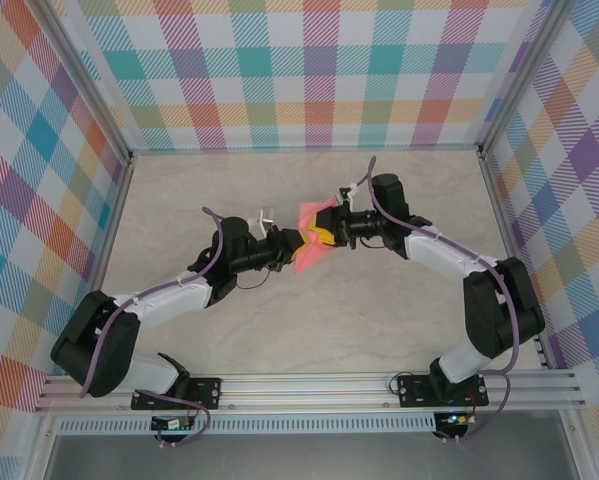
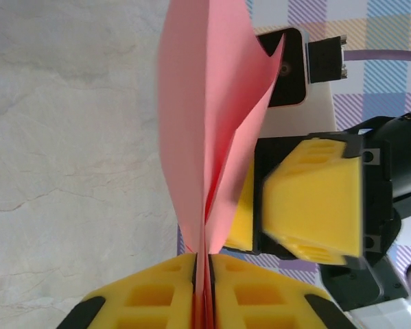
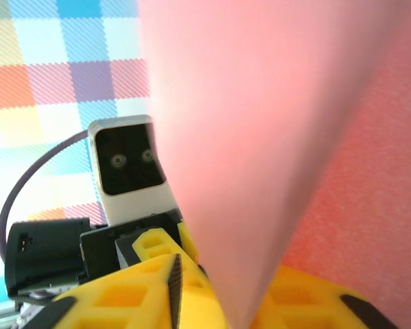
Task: Fold a paper plane with a square sheet of paper (pick it up from the middle)
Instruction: Turn over the paper at the center of the table.
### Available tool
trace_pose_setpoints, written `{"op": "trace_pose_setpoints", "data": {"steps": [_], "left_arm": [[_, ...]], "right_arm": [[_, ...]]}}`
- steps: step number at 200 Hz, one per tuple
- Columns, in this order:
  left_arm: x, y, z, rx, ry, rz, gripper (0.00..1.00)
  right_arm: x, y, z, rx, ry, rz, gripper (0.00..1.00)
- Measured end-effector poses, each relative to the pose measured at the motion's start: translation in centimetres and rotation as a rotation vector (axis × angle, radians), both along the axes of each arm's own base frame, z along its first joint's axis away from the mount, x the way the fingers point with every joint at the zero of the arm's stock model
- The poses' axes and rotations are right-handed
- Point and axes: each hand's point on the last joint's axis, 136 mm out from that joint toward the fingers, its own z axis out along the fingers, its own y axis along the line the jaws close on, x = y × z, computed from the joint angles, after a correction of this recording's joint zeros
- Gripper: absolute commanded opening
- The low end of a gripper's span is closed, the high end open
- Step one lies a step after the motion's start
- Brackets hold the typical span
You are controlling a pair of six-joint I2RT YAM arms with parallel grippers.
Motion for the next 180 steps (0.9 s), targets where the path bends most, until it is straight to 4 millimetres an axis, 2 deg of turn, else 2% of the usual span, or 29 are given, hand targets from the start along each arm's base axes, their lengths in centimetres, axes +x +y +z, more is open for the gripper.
{"op": "trace_pose_setpoints", "data": {"steps": [34, 56, 72, 94, 131, 161, 180], "left_arm": [[0.3, 1.3, -1.7, 0.215, 0.009, 0.020, 0.10], [0.9, 2.6, -1.1, 0.432, -0.034, 0.038, 0.11], [1.1, 3.8, -0.3, 0.597, -0.074, 0.056, 0.12], [1.3, 5.4, -0.3, 0.839, -0.105, 0.084, 0.12], [1.7, 8.5, -4.7, 1.334, -0.049, 0.100, 0.15], [1.9, 8.5, -8.1, 1.567, -0.025, 0.050, 0.22], [1.9, 7.6, -10.5, 1.598, -0.002, 0.002, 0.37]], "right_arm": [[0.6, -2.8, -1.7, -0.171, -0.021, -0.111, 0.66], [0.7, -5.1, -1.8, -0.301, -0.090, -0.185, 0.81], [0.6, -6.5, -1.9, -0.382, -0.136, -0.222, 0.88], [0.6, -8.1, -2.3, -0.472, -0.170, -0.269, 0.91], [-0.2, -10.5, -5.1, -0.603, -0.142, -0.319, 0.91], [-0.9, -11.7, -7.0, -0.674, -0.106, -0.338, 0.91], [-1.3, -12.2, -7.7, -0.695, -0.100, -0.346, 0.91]]}}
